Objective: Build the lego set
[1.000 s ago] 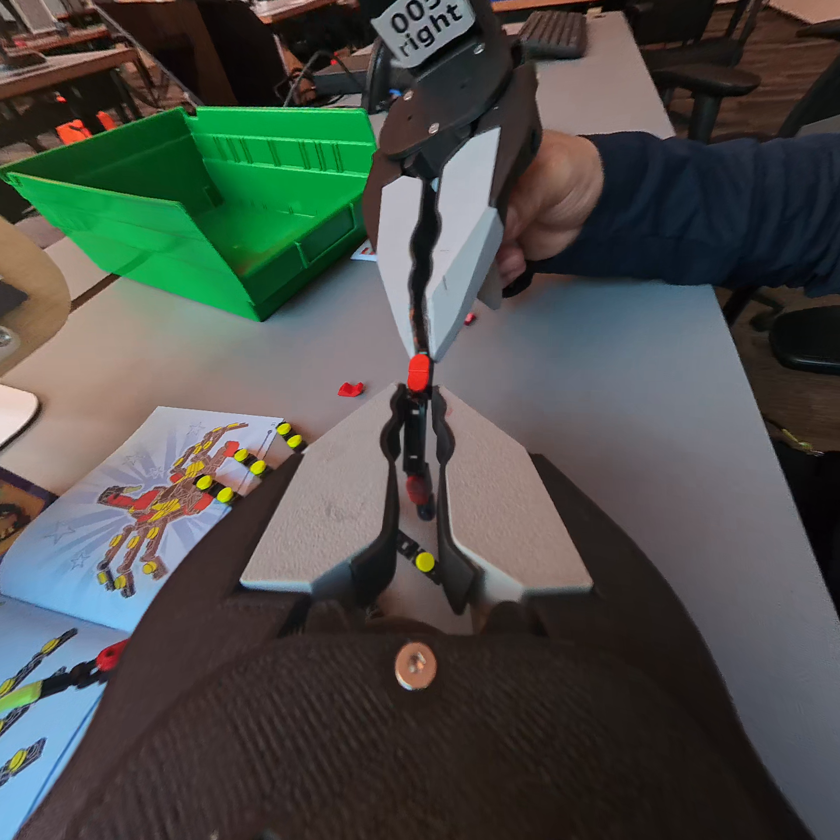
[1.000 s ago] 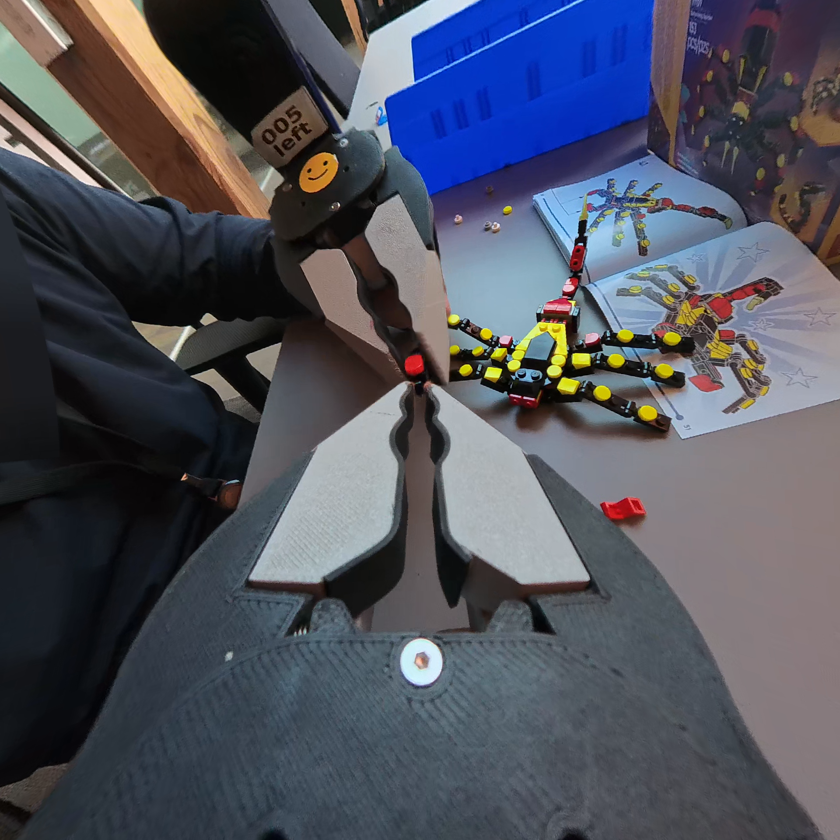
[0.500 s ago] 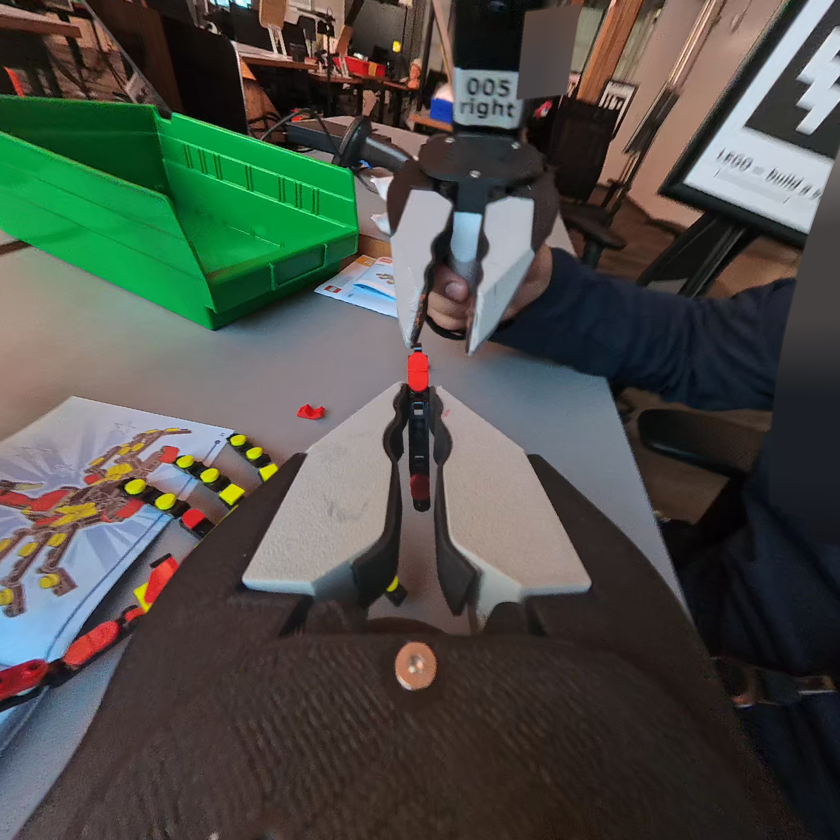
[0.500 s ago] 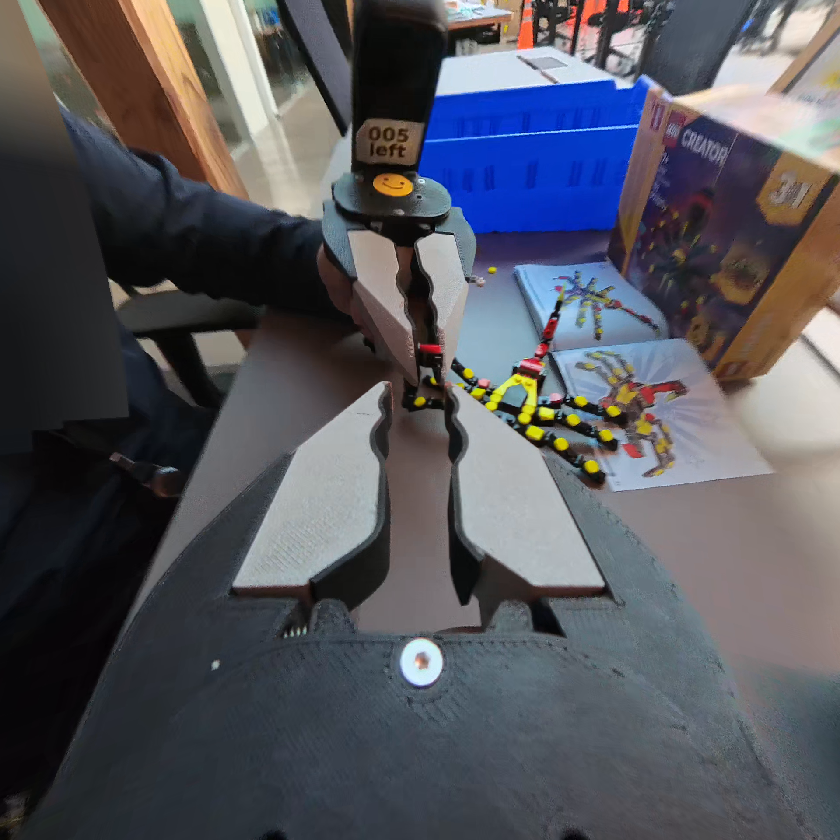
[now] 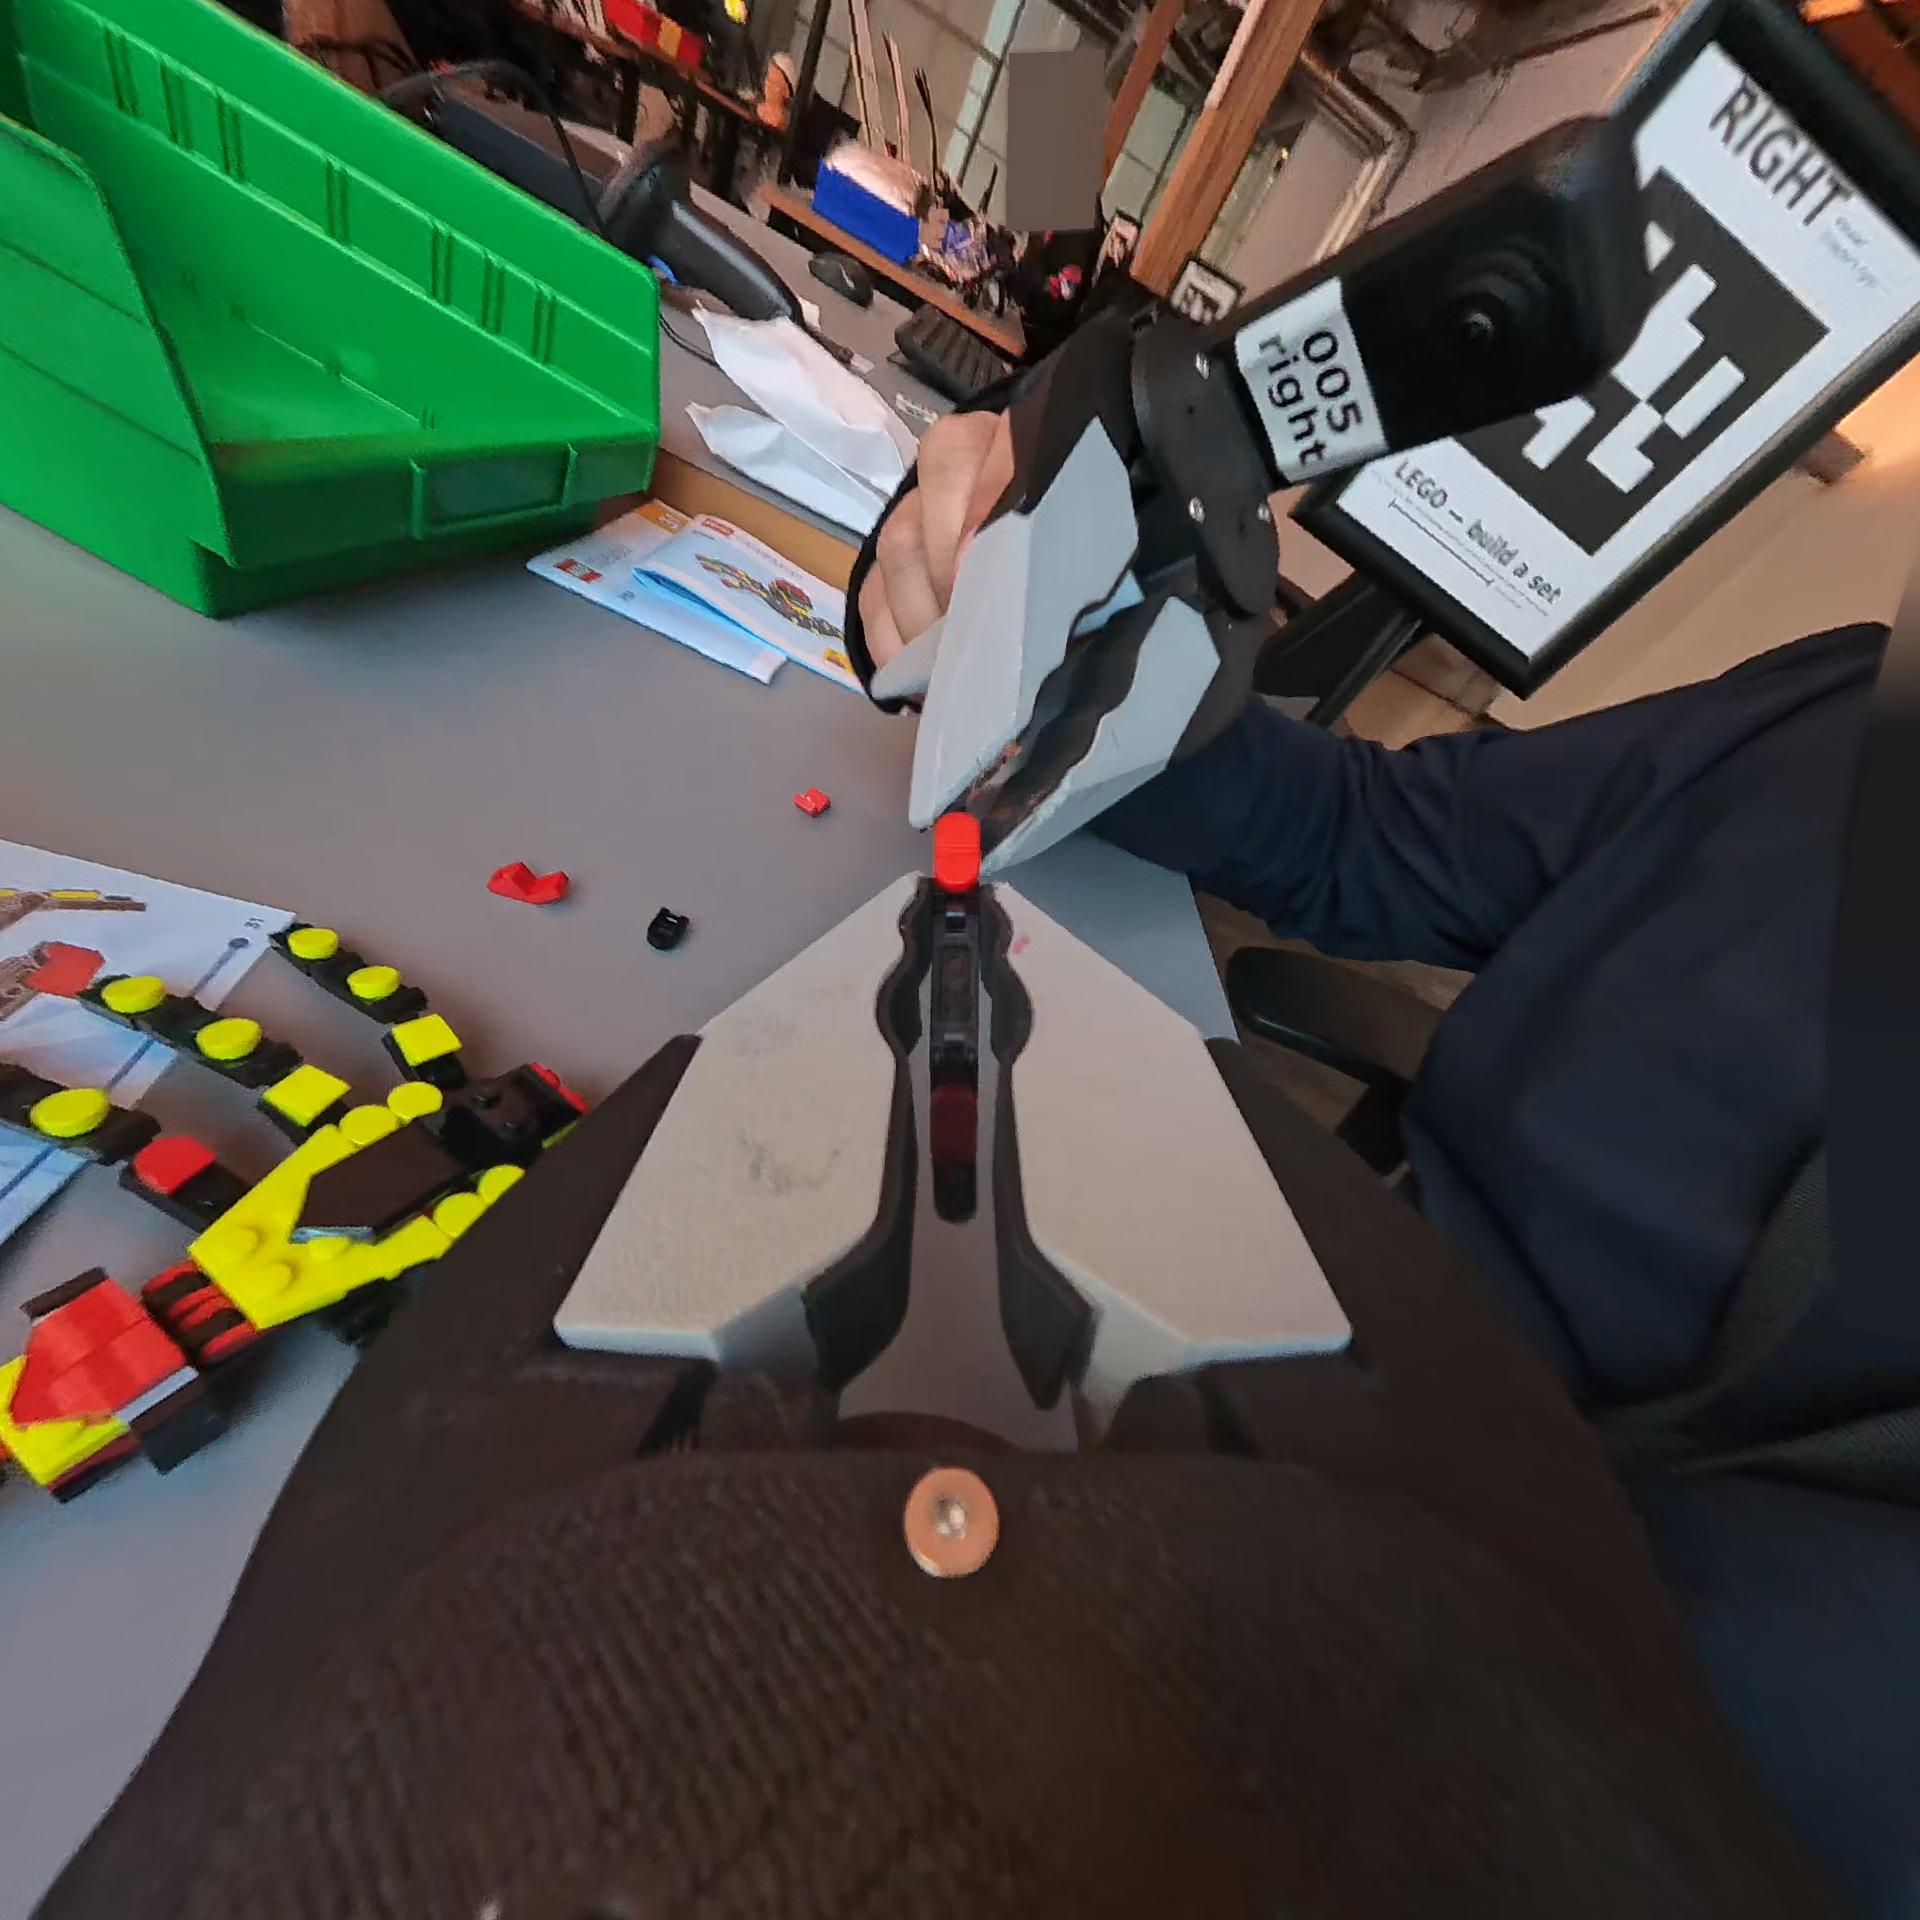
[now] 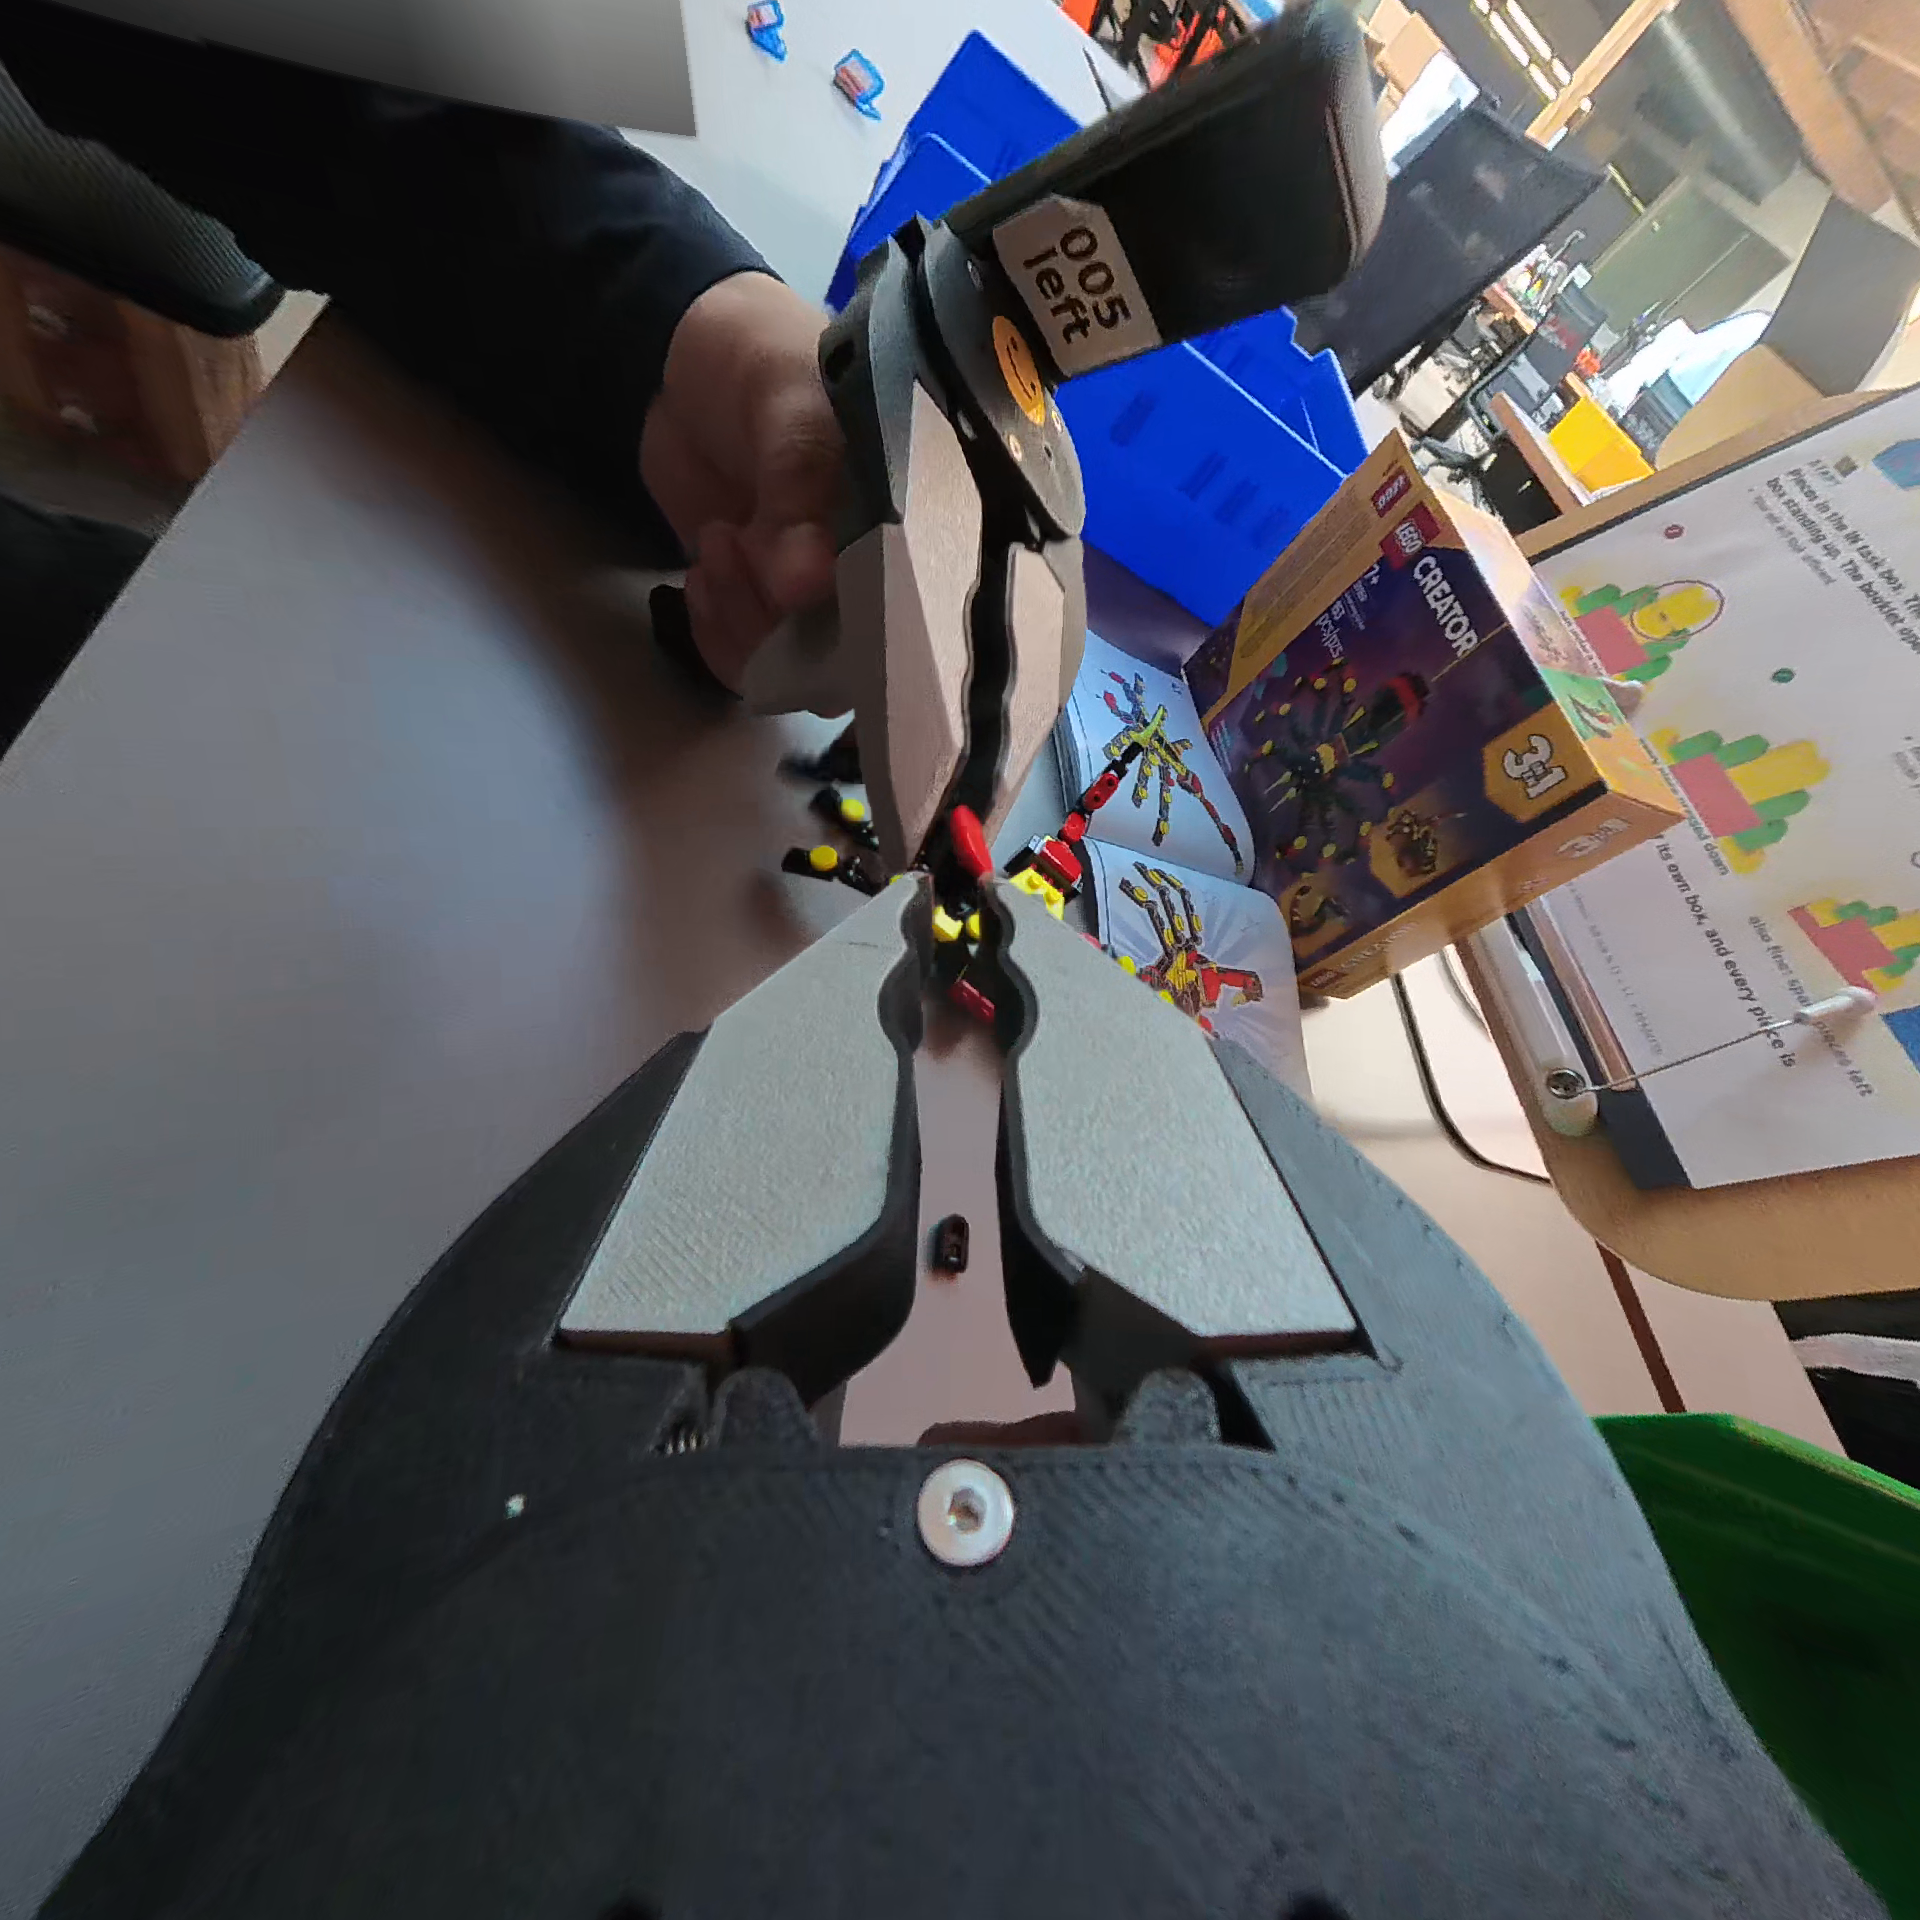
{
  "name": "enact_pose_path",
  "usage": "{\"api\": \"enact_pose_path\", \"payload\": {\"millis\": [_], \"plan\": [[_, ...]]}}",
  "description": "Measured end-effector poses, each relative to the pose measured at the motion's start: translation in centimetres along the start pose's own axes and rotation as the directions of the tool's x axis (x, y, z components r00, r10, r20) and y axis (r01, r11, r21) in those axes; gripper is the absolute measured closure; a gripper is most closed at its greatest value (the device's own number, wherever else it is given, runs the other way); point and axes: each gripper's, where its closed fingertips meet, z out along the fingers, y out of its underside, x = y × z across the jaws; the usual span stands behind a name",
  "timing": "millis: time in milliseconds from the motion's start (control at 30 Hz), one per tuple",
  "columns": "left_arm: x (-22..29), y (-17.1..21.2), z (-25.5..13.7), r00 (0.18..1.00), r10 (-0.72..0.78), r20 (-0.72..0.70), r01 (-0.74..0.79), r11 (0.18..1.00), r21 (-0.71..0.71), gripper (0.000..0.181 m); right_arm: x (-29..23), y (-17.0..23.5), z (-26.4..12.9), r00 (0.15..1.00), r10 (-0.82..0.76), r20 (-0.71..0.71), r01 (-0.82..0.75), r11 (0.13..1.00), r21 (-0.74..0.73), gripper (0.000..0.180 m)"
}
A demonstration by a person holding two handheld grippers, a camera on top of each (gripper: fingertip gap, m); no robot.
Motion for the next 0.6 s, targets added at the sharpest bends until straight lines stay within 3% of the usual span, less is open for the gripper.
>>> {"api": "enact_pose_path", "payload": {"millis": [133,400,600], "plan": [[0.0,-0.7,-0.3,0.999,0.032,0.016,-0.032,0.999,0.032,0.176,0.1,0.1,-0.1,0.997,0.069,0.03,-0.07,0.998,0.01,0.176],[-0.3,0.5,0.1,0.964,0.241,0.112,-0.233,0.969,-0.079,0.176,0.4,-0.1,-0.5,0.91,0.365,0.198,-0.383,0.922,0.063,0.17],[0.1,0.3,0.2,0.946,0.301,0.122,-0.293,0.953,-0.076,0.176,-0.3,-0.5,-0.5,0.851,0.434,0.295,-0.471,0.88,0.063,0.176]]}}
